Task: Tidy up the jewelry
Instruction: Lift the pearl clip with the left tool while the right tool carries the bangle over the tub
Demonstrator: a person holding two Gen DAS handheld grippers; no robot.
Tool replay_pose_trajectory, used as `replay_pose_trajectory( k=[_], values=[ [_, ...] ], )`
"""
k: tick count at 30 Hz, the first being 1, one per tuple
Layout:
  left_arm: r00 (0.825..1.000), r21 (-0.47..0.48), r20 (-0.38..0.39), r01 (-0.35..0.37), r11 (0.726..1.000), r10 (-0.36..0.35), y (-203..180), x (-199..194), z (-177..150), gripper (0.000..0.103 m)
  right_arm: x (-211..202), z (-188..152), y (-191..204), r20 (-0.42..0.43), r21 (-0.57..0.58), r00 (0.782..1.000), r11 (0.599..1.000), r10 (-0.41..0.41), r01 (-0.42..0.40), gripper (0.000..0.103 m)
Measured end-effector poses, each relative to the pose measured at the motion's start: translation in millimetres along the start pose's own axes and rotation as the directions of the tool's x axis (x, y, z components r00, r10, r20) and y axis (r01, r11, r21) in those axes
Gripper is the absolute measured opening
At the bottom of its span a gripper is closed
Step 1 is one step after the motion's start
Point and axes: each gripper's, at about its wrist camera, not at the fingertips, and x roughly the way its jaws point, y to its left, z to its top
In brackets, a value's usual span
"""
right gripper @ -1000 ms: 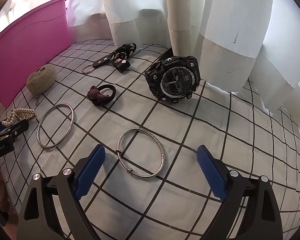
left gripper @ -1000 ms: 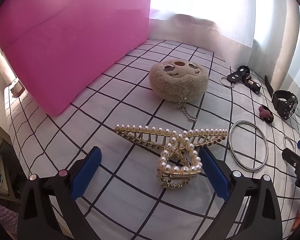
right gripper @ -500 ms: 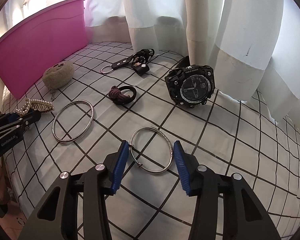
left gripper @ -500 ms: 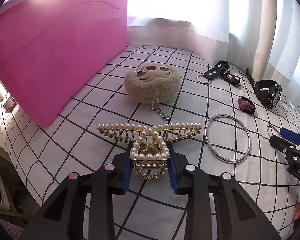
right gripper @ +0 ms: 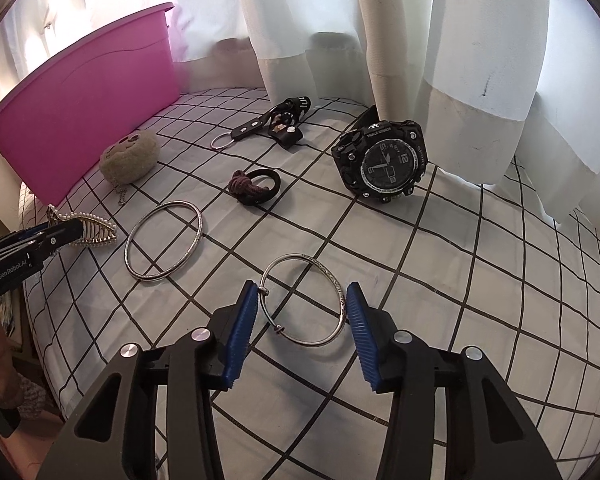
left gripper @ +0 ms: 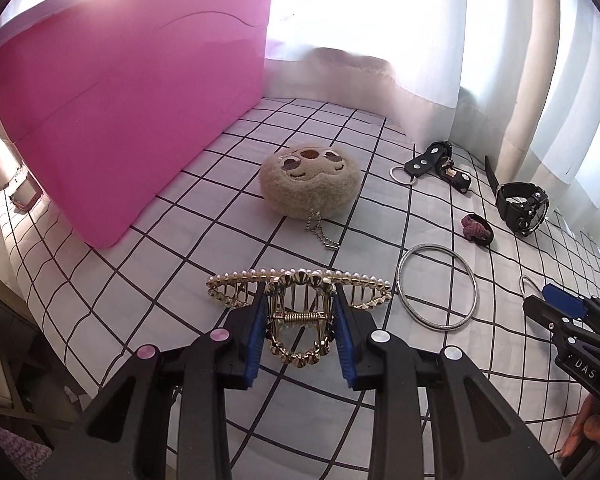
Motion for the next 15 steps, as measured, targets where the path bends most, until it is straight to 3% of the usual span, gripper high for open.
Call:
replay_pose_trajectory(
  k=[15],
  values=[
    [0.999, -0.018, 0.046, 0.019, 1.0, -0.018, -6.0, -29.7, 16.5, 0.03, -14.4, 12.8, -2.8, 0.024, -0.004, 1.0, 1.0, 0.018, -0.017, 0.043]
  ],
)
